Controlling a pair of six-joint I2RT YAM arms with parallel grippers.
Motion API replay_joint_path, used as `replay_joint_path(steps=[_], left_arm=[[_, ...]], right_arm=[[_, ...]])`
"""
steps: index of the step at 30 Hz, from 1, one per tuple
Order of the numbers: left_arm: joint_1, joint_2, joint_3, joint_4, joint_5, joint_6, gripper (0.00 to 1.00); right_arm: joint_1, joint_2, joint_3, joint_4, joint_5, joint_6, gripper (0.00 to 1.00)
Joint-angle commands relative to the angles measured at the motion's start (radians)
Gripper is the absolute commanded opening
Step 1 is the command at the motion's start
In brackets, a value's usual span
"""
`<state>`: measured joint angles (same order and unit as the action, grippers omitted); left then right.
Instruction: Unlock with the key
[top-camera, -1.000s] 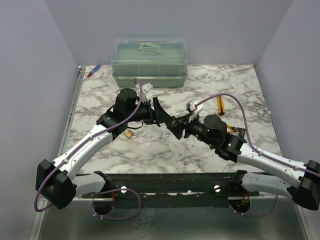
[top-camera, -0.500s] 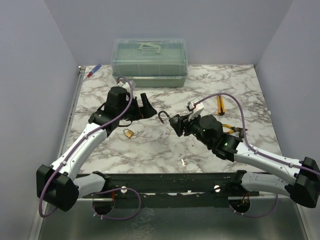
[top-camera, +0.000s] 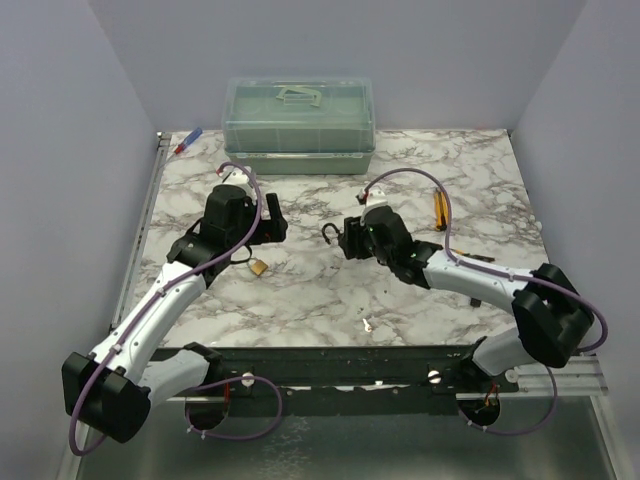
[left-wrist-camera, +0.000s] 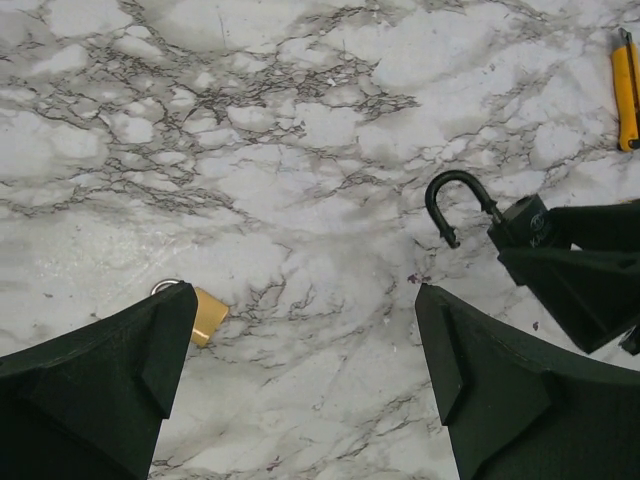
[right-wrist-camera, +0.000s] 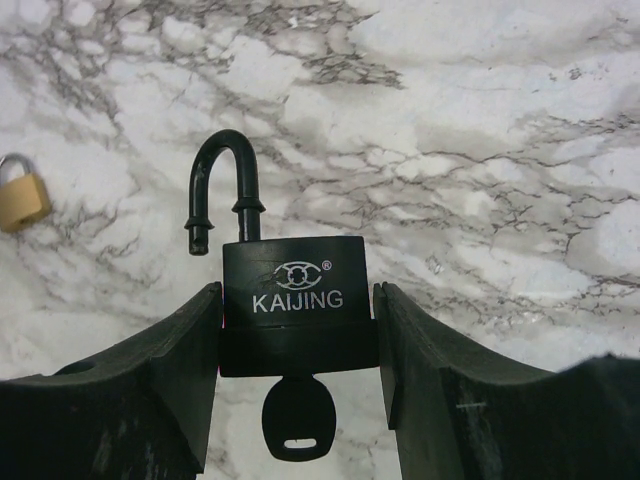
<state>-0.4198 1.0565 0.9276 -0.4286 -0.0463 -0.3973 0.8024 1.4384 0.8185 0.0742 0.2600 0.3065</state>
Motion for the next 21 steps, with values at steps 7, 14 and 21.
replay_joint_path(steps=[7,14,21], left_arm=[[0.005,-0.021,-0.018,0.013,-0.069,0.03,0.99],[0.004,-0.01,-0.018,0.013,-0.054,0.035,0.99],[0.005,-0.003,-0.016,0.013,-0.046,0.038,0.99]], right_arm=[[-0.144,0.225,0.145,0.11,-0.096,0.031,0.0],[-0.169,0.36,0.225,0.087,-0.043,0.012,0.0],[-0.169,0.455,0.313,-0.025,-0.005,0.0,0.01]])
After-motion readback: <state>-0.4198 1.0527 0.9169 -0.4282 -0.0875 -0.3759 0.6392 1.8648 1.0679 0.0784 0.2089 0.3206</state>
